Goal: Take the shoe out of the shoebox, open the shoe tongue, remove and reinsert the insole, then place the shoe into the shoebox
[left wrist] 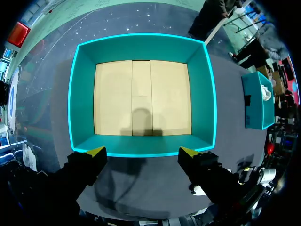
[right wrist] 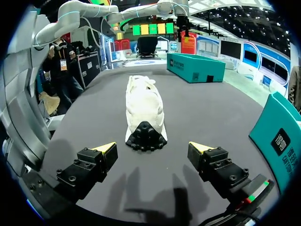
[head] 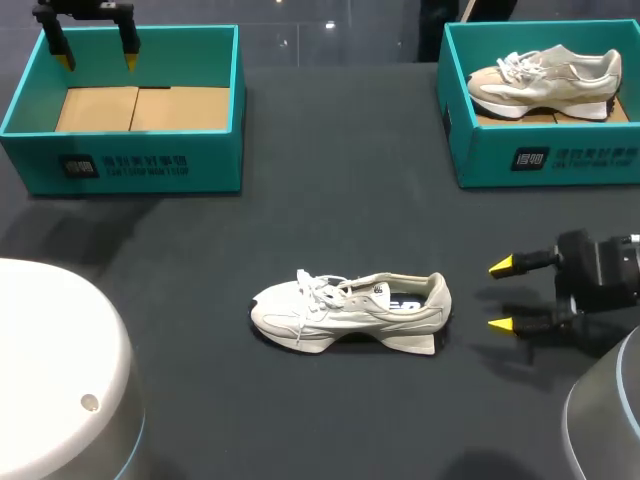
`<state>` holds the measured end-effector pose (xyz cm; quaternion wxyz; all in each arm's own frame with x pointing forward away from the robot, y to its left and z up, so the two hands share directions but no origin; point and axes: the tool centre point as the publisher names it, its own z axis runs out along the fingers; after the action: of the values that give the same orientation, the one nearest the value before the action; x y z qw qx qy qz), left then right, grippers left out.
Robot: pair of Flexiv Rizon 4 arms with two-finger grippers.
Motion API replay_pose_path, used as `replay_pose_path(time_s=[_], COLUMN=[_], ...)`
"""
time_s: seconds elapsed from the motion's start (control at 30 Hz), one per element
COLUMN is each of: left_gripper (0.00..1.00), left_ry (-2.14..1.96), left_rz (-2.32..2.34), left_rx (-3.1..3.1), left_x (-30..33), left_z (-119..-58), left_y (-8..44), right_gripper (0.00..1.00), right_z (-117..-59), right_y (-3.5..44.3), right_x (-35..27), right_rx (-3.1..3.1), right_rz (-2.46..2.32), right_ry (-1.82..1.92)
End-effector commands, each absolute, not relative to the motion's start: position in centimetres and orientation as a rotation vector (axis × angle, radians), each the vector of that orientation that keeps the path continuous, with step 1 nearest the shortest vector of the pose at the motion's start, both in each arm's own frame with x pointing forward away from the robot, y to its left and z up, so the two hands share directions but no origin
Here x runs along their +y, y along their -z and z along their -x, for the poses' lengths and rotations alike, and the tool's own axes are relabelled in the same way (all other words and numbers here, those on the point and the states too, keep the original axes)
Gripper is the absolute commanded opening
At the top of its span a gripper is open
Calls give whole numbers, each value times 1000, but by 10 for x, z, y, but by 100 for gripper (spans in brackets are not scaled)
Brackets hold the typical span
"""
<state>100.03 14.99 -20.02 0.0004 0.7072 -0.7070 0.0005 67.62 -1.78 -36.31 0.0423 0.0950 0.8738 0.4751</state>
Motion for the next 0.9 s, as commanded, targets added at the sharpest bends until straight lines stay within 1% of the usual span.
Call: replay_pose_path(time_s=[0.03, 0.43, 0.67, 0.9], left_gripper=[100, 100, 100, 100], left_ry=[0, 0, 0, 0], left_rz=[-2221, -2221, -2221, -2221], left_rx=[-2221, -2221, -2221, -2221], left_x=[150, 150, 150, 150], left_z=[-1000, -1000, -1000, -1000], left_y=[200, 200, 200, 200], right_gripper=[100, 100, 100, 100], right_z=[-680, -680, -680, -678], right_y=[379, 379, 405, 408], right_x=[-13, -13, -23, -20], right_rx=[2674, 2674, 2646, 2630], right_rz=[-375, -375, -335, -312], right_ry=[-1394, -1394, -1595, -1643])
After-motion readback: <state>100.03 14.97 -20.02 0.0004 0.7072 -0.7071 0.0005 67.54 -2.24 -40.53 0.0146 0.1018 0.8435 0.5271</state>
